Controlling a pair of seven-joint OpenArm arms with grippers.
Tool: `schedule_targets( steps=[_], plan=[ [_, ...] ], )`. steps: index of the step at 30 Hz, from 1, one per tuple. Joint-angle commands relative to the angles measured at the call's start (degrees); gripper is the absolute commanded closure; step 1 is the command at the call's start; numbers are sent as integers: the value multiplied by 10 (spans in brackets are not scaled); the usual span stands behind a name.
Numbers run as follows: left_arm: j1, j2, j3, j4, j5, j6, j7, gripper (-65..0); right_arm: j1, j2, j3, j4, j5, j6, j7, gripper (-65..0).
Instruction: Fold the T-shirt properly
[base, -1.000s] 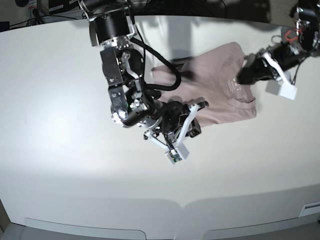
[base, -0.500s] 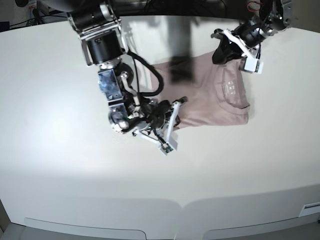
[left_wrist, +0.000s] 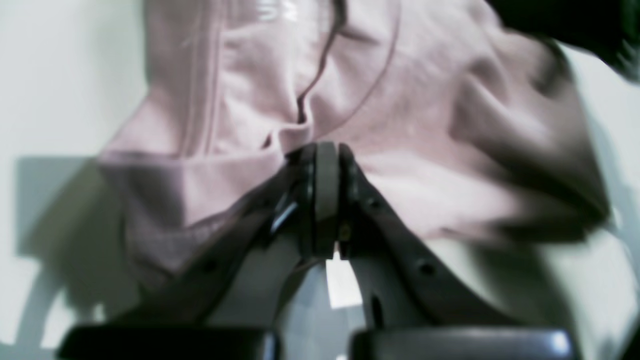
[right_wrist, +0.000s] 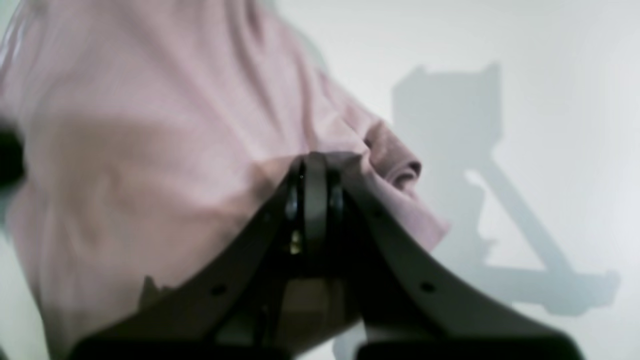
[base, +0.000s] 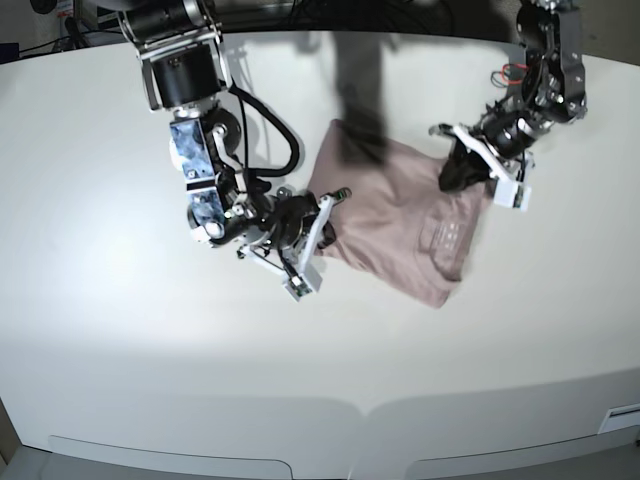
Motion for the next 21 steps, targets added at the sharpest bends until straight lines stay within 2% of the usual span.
schedule_targets(
  steps=[1,7,11,17,21],
  plan=[
    [-12,-6,-2,-8,40,24,24,0,-10,6,10,7,-16,5,-37,0],
    [-73,-10,-3,-46,94,24,22,0,-64,5,56,61,17,25,-38,0],
    [-105,-15,-3,-50,97,24,22,0,-111,3,60,97,16,27,-31,0],
    [-137,-15,-3,-50,97,24,23,0,-183,-8,60,148,19,26,9,0],
    [-152,-15,-3,-50,97,24,22,0,-213,-18,60,167,39,27,12,0]
  ],
)
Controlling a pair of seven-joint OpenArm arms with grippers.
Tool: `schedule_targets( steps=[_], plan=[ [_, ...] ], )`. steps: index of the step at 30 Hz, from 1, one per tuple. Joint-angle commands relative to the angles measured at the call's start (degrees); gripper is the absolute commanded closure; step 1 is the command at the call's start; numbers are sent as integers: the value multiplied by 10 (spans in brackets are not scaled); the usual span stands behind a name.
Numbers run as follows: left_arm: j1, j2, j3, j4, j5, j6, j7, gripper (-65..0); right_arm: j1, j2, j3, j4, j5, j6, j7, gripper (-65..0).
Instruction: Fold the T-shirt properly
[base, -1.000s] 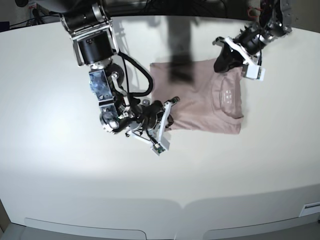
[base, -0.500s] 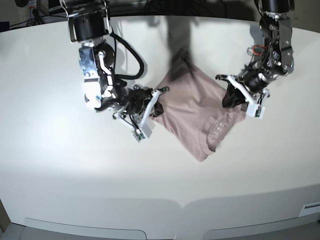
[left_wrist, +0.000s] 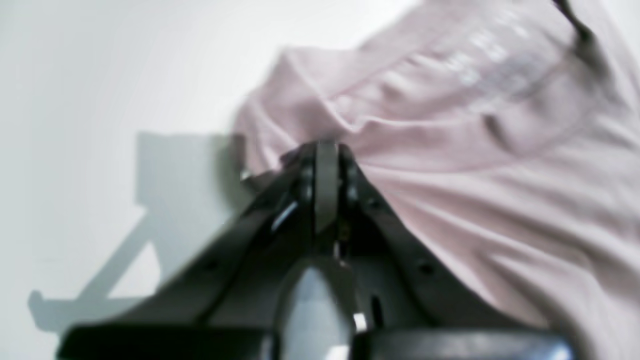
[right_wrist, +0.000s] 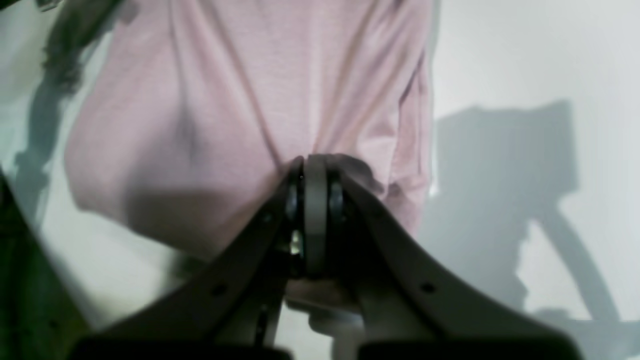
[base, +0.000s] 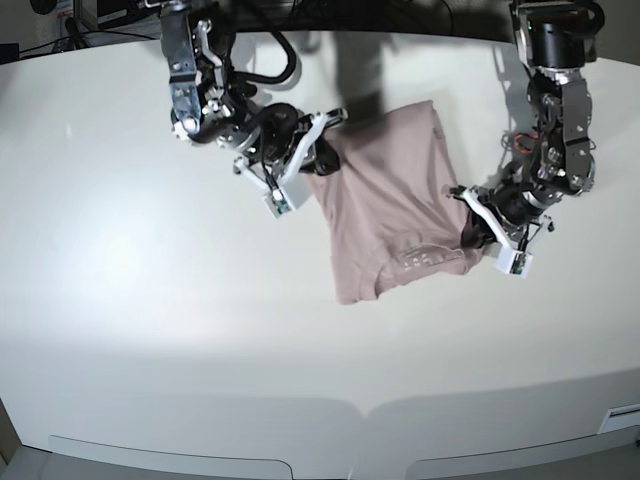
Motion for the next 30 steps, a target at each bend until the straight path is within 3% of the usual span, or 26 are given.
schedule_targets(
  steps=[1,10,15,30],
  plan=[
    [-14,-6,-3,7,-7,5,-11,0,-8,-3,0,5,-14,0,-23,0],
    [-14,-6,-2,7,-7,5,-30,0,-42,-53,-2,7,-19,2,-7,0],
    [-14,-6,-2,7,-7,5,-33,0,-58,-86,-5,7,-80,9,19,0],
    [-14,-20,-2,10,-23,4,-23,0,-65,-92,-14,38,-77,9,32,0]
  ],
)
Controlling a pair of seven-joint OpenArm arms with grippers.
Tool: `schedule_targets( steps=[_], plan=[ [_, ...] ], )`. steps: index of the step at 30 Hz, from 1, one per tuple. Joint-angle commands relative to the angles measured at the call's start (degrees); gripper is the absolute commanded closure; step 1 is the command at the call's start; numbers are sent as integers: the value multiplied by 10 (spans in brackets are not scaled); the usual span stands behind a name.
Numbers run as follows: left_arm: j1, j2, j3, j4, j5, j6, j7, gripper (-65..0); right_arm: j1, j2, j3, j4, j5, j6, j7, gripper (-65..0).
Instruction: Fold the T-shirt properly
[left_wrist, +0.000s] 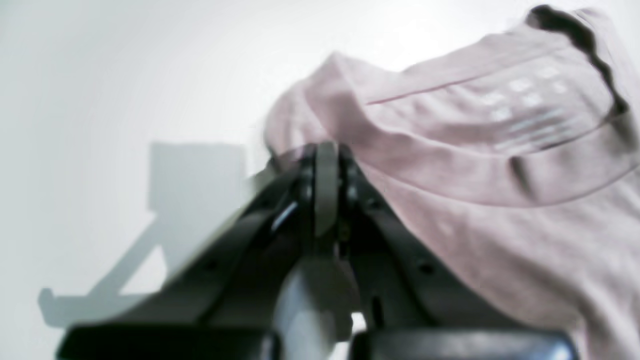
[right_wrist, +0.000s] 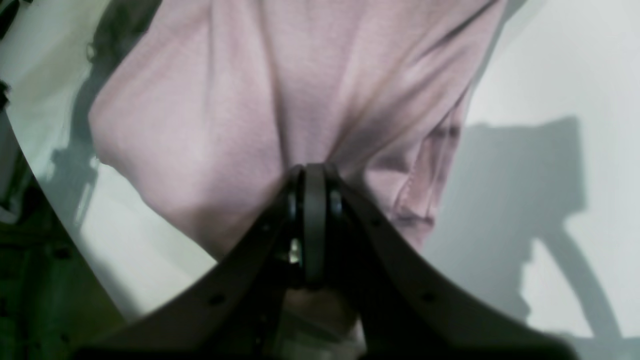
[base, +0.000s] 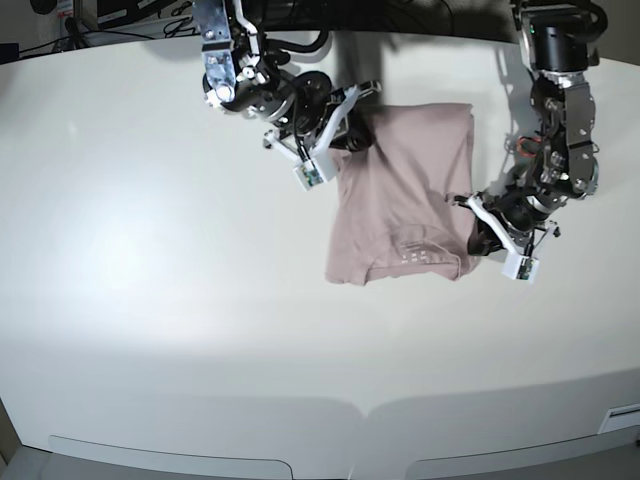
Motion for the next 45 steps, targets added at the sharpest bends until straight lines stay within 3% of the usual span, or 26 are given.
schedule_targets(
  steps=[1,6,10,21,24,27,31,37,39,45],
  plan=[
    [-11,-12,-2,13,-21,-1,-7,0,-4,0,-2,22,-3,3,-7,0],
    [3,-50,-3,64,-103,-1,43,0,-6,0,4,113,-3,3,-19,0],
    [43,-90,-3,134,-165,2,50,0,-6,0,33,166,-3,3,-23,0],
    [242,-190,-3,312,-203,143,44,0,-50,0,195,240,45,3,-52,0],
    [300,-202,-4,351,-212,155,46,0,-82,2,236,272,75,3,-71,0],
    [358,-199,-11,384,-213,157,50,0,-115,11,271,297,104,3,-96,0],
    [439,-196,-30,422,-214,197,50,0,-159,38,315,319,141,3,-127,0],
    [546,-135,-97,433,-207,197,51,0,-225,70,371,322,189,3,-172,0],
    [575,-107,-126,433,-206,188,49,0,-245,74,387,322,200,3,-183,0],
    [639,-38,-191,419,-195,99,40,0,-287,76,413,321,200,3,-210,0]
  ],
)
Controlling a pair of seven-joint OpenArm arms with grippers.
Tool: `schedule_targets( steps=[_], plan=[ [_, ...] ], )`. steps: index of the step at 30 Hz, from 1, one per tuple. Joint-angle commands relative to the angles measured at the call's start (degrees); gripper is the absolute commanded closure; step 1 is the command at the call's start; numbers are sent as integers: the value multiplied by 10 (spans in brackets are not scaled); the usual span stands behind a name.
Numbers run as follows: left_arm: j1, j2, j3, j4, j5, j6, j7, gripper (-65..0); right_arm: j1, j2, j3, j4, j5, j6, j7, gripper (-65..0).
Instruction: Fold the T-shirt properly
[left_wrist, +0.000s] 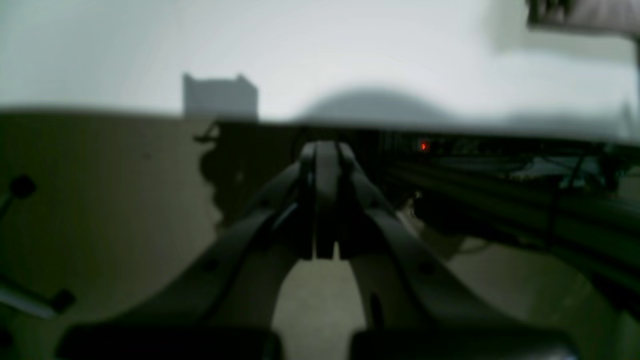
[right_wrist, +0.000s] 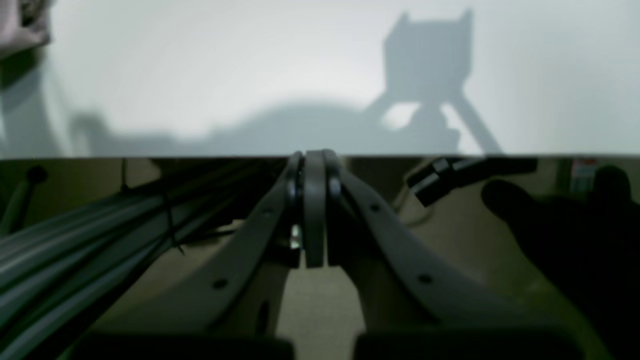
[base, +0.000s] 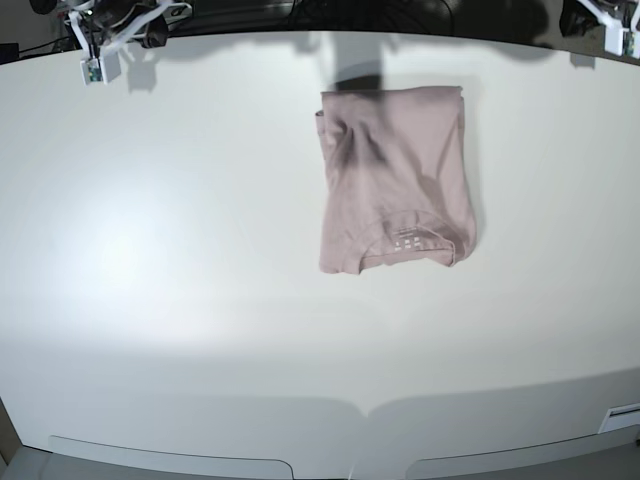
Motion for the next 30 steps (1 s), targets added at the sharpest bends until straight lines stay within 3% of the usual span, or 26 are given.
schedule_targets(
  steps=[1,5,8,11,15,20,25,30],
  plan=[
    [15,4,-8,-3,9,-9,-14,0,-11,2,3,10,5,3,-7,0],
    [23,27,-7,-78,36,-46,-36,0,-21,2,3,-14,2,3,-37,0],
    [23,31,-7,-169,35,-88,-79,0,-23,2,3,-67,-2,3,-36,0],
    [13,31,-7,-269,39,-104,-124,0,-23,5,3,-151,-19,3,-18,0],
    [-23,30,-7,-391,91,-127,-168,0,-23,38,-20,-285,-78,3,85,0],
    [-86,30,-7,-538,178,-128,-248,0,-16,110,-101,-462,-153,3,214,0],
    [-165,27,-7,-677,257,-127,-313,0,47,176,-198,-644,-211,-80,319,0],
    [-247,17,-7,-786,285,-126,-337,0,160,203,-282,-822,-261,-128,404,0]
  ],
)
